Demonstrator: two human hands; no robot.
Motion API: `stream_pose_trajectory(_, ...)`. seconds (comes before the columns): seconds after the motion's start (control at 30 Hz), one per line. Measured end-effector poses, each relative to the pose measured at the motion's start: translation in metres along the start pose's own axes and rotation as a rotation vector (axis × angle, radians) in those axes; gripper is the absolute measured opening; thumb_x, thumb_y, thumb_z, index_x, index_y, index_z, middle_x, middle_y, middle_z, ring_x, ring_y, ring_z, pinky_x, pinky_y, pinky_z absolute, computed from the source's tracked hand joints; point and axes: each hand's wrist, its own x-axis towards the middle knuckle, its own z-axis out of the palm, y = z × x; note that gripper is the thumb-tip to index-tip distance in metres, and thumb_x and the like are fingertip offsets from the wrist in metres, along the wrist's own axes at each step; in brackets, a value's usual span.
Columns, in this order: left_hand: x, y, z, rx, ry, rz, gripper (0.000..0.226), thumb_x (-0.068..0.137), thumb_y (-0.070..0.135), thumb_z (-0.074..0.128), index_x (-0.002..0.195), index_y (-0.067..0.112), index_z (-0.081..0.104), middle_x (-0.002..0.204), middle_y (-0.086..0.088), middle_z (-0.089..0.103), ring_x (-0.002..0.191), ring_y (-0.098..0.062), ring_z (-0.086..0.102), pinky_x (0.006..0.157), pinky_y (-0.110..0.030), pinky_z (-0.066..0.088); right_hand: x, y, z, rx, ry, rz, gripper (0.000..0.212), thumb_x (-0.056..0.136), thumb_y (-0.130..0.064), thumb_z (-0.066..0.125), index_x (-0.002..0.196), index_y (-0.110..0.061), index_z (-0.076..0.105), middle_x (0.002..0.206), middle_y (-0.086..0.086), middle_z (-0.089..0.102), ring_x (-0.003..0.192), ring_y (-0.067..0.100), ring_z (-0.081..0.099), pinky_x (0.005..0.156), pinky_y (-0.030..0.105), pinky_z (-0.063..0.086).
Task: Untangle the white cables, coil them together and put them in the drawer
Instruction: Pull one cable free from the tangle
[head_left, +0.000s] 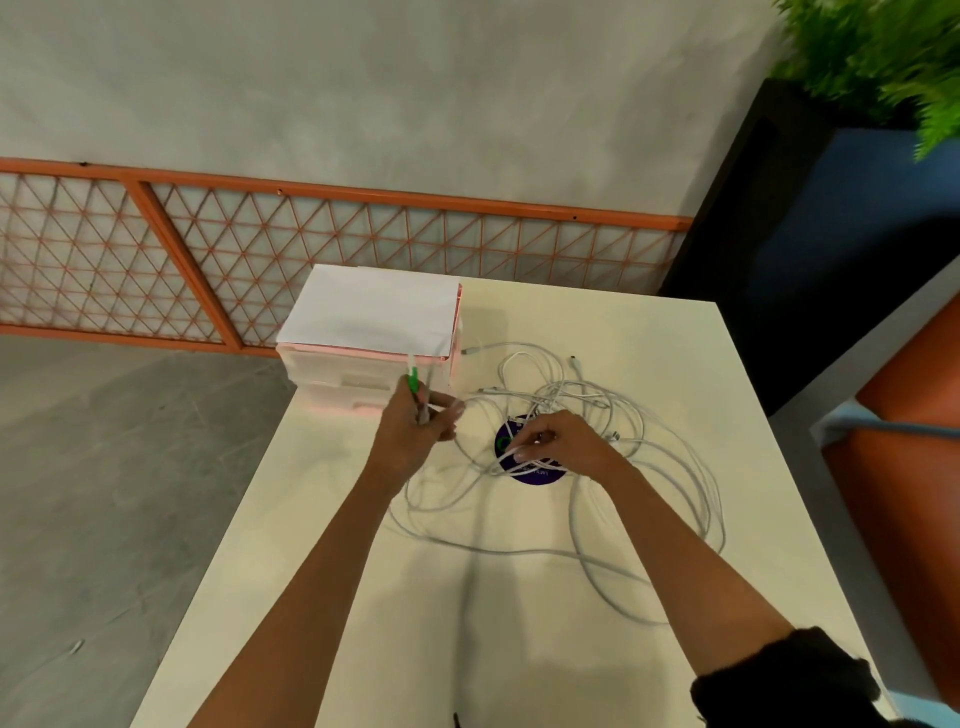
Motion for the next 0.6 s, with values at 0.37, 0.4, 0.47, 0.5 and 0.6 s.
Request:
stream_pose_trajectory(0.37,-0.007,-0.019,0.023,0.042,-0.24,-0.244,0.055,0.074,-0.01,0.074,0.118,-0.011,0.041,0.077,-0.011,0.068,0.064,-0.013,0.066,0.058,-0.026,0.057,-0.001,-0.011,-0.017,0.17,0.044,-0.037,0.013,0.076,-0.007,0.076,0.082,-0.017,0.073,0.074,-0.005,0.071,0.07,0.007,0.061,0.071,0.022,0.047)
stream_pose_trajectory(0.4,-0.007,-0.018,0.023,0.044,-0.251,-0.247,0.055,0.074,-0.01,0.074,0.118,-0.01,0.041,0.076,-0.01,0.068,0.063,-0.014,0.066,0.058,-0.026,0.057,-0.001,-0.01,-0.016,0.188,0.048,-0.032,0.014,0.075,-0.007,0.077,0.08,-0.019,0.073,0.076,-0.002,0.071,0.071,0.01,0.062,0.072,0.024,0.049)
stream_pose_trajectory(0.47,-0.007,-0.013,0.023,0.023,-0.291,-0.251,0.049,0.075,-0.01,0.073,0.114,-0.006,0.043,0.073,-0.008,0.068,0.063,-0.015,0.064,0.059,-0.026,0.057,-0.003,-0.01,-0.015,0.235,0.057,-0.025,0.015,0.074,-0.004,0.077,0.078,-0.018,0.074,0.081,0.001,0.071,0.07,0.011,0.063,0.072,0.022,0.05)
stream_pose_trajectory(0.5,-0.007,-0.012,0.022,0.0,-0.314,-0.251,0.041,0.076,-0.011,0.071,0.108,-0.003,0.047,0.071,-0.006,0.067,0.063,-0.016,0.064,0.059,-0.027,0.057,-0.005,-0.011,-0.016,0.263,0.061,-0.023,0.015,0.074,-0.002,0.077,0.079,-0.016,0.073,0.083,0.002,0.071,0.07,0.011,0.063,0.07,0.02,0.05)
stream_pose_trajectory(0.6,-0.008,-0.009,0.014,-0.022,-0.324,-0.257,0.027,0.079,-0.011,0.067,0.085,0.007,0.048,0.071,-0.007,0.063,0.069,-0.021,0.061,0.062,-0.028,0.059,-0.01,-0.009,-0.023,0.358,0.102,0.029,0.014,0.075,-0.001,0.075,0.088,-0.004,0.071,0.092,0.01,0.07,0.075,0.015,0.066,0.069,0.021,0.05)
